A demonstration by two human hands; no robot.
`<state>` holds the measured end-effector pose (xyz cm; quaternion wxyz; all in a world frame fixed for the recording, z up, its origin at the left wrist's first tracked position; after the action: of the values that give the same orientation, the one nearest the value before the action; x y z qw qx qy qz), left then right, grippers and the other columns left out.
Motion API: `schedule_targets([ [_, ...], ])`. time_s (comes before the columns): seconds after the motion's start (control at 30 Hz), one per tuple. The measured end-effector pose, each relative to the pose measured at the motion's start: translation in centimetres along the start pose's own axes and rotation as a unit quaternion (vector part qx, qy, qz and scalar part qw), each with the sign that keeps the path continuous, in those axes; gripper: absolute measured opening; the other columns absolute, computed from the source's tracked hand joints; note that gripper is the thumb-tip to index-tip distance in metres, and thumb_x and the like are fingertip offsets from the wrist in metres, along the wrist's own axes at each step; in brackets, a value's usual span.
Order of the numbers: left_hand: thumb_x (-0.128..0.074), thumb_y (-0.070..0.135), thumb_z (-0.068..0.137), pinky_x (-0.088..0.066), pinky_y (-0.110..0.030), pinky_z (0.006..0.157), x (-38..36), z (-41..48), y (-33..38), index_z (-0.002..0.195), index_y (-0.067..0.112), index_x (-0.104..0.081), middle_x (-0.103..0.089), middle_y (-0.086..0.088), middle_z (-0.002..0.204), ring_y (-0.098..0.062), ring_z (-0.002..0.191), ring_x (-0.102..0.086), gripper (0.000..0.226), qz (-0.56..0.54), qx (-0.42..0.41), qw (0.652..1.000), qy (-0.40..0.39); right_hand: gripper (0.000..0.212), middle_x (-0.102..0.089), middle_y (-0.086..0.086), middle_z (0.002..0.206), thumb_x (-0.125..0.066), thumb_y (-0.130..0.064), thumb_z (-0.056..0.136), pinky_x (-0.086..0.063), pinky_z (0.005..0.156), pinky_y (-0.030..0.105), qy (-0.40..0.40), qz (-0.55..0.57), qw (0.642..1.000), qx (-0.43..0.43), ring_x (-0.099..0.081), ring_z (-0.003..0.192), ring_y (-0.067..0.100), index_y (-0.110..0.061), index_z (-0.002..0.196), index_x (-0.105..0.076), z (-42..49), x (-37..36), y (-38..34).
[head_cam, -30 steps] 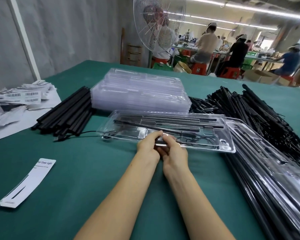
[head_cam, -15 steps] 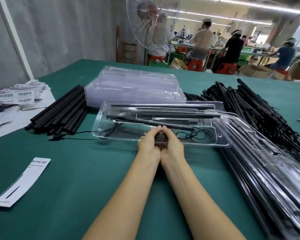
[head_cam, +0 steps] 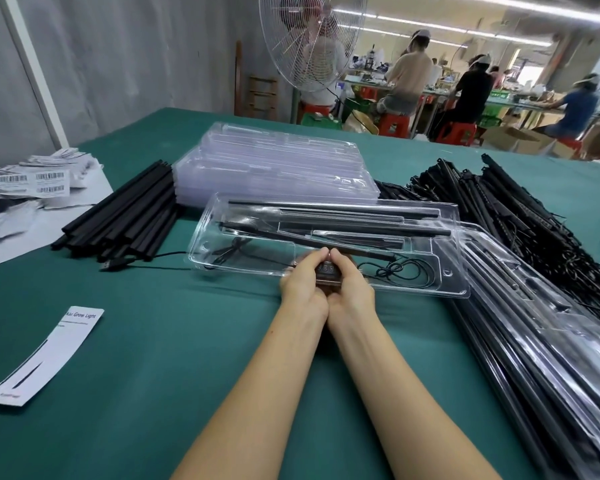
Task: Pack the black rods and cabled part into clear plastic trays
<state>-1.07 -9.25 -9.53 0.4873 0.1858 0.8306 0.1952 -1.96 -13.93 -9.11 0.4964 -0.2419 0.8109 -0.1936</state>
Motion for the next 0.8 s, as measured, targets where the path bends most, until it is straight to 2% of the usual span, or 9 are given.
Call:
schedule_targets([
  [0.07,-0.062,-0.007,0.084,-0.051,-0.044,0.083,0.0,-0.1,-0.1,0.082,0.005,-0.057,-0.059,-0.022,0.100,-0.033,0.089,-0.059,0.013,-0.007,-0.006,1.000,-0.004,0.008,-0.065,0.011,0.068,-0.064,0.003,0.082,-0.054,0.047,0.025,-0.017,-0.005,1.000,-0.005,-0.065,0.050,0.019,-0.003,0.078,-0.060,0.2,0.0,0.0],
  [0.13,-0.063,-0.008,0.083,-0.051,-0.046,0.086,0.0,-0.2,-0.2,0.080,0.004,-0.057,-0.060,-0.021,0.095,-0.033,0.090,-0.059,0.014,-0.006,-0.011,1.000,-0.014,0.010,-0.064,0.016,0.092,-0.063,0.000,0.083,-0.057,0.076,0.034,-0.038,-0.004,0.999,-0.012,-0.066,0.076,0.026,-0.003,0.093,-0.060,0.5,0.0,0.0],
  [0.17,-0.062,-0.008,0.084,-0.052,-0.045,0.086,0.1,-0.2,-0.2,0.082,0.003,-0.057,-0.060,-0.020,0.094,-0.033,0.090,-0.060,0.013,-0.003,-0.010,1.000,-0.021,0.017,-0.061,0.018,0.103,-0.062,-0.001,0.084,-0.052,0.090,0.039,-0.045,0.002,0.999,-0.020,-0.063,0.090,0.029,-0.004,0.101,-0.058,0.7,0.0,0.0],
  [0.23,-0.062,-0.008,0.084,-0.054,-0.040,0.080,0.3,-0.4,-0.1,0.089,0.000,-0.059,-0.061,-0.020,0.095,-0.032,0.089,-0.061,0.010,0.009,-0.001,0.999,-0.032,0.023,-0.057,0.019,0.113,-0.060,-0.002,0.085,-0.044,0.102,0.043,-0.051,0.012,0.998,-0.026,-0.057,0.103,0.030,-0.005,0.107,-0.055,0.8,0.0,0.1],
  [0.3,-0.064,-0.006,0.084,-0.057,-0.034,0.067,0.4,-0.4,0.2,0.086,0.001,-0.059,-0.063,-0.017,0.088,-0.028,0.079,-0.063,0.008,0.026,0.001,0.999,-0.031,0.022,-0.057,0.019,0.114,-0.060,-0.002,0.086,-0.046,0.099,0.041,-0.053,0.013,0.998,-0.029,-0.057,0.105,0.031,-0.005,0.108,-0.054,0.8,0.0,0.1],
  [0.43,-0.065,-0.003,0.084,-0.056,-0.027,0.048,0.4,-0.7,0.5,0.081,0.004,-0.060,-0.063,-0.013,0.078,-0.023,0.067,-0.063,0.009,0.058,0.011,0.998,-0.026,0.016,-0.060,0.012,0.091,-0.060,-0.004,0.087,-0.053,0.074,0.030,-0.052,0.005,0.998,-0.020,-0.060,0.079,0.023,-0.007,0.102,-0.056,0.7,0.1,-0.1],
  [0.6,-0.067,-0.005,0.082,-0.056,-0.028,0.053,0.3,-0.8,0.4,0.072,0.005,-0.060,-0.064,-0.011,0.070,-0.022,0.061,-0.062,0.016,0.040,-0.005,0.999,-0.006,0.012,-0.061,0.011,0.087,-0.060,-0.004,0.087,-0.055,0.061,0.029,-0.055,-0.004,0.998,-0.019,-0.062,0.070,0.022,-0.007,0.097,-0.057,0.6,0.1,0.0],
  [0.67,-0.068,-0.006,0.080,-0.056,-0.031,0.057,0.3,-0.8,0.3,0.070,0.005,-0.061,-0.064,-0.010,0.065,-0.022,0.060,-0.062,0.016,0.031,-0.008,0.999,0.002,0.013,-0.062,0.012,0.091,-0.061,-0.005,0.086,-0.056,0.061,0.030,-0.055,-0.010,0.998,-0.017,-0.062,0.075,0.024,-0.008,0.098,-0.057,0.6,0.0,0.0],
  [0.8,-0.069,-0.005,0.079,-0.057,-0.036,0.065,0.4,-1.2,0.3,0.071,0.003,-0.062,-0.065,-0.013,0.069,-0.025,0.062,-0.063,0.014,0.023,-0.015,0.999,0.015,0.023,-0.058,0.021,0.118,-0.061,-0.006,0.086,-0.052,0.082,0.036,-0.057,-0.022,0.998,-0.028,-0.059,0.097,0.030,-0.006,0.108,-0.055,0.6,0.0,0.1],
])
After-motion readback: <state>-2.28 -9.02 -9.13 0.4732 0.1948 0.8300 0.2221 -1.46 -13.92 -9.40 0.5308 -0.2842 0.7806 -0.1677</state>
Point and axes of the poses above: each hand's wrist, its own z-axis towards the middle knuckle, its own x-axis out of the back of the hand, y = z × x, the point moved 3 cm from there along z, towards the middle knuckle
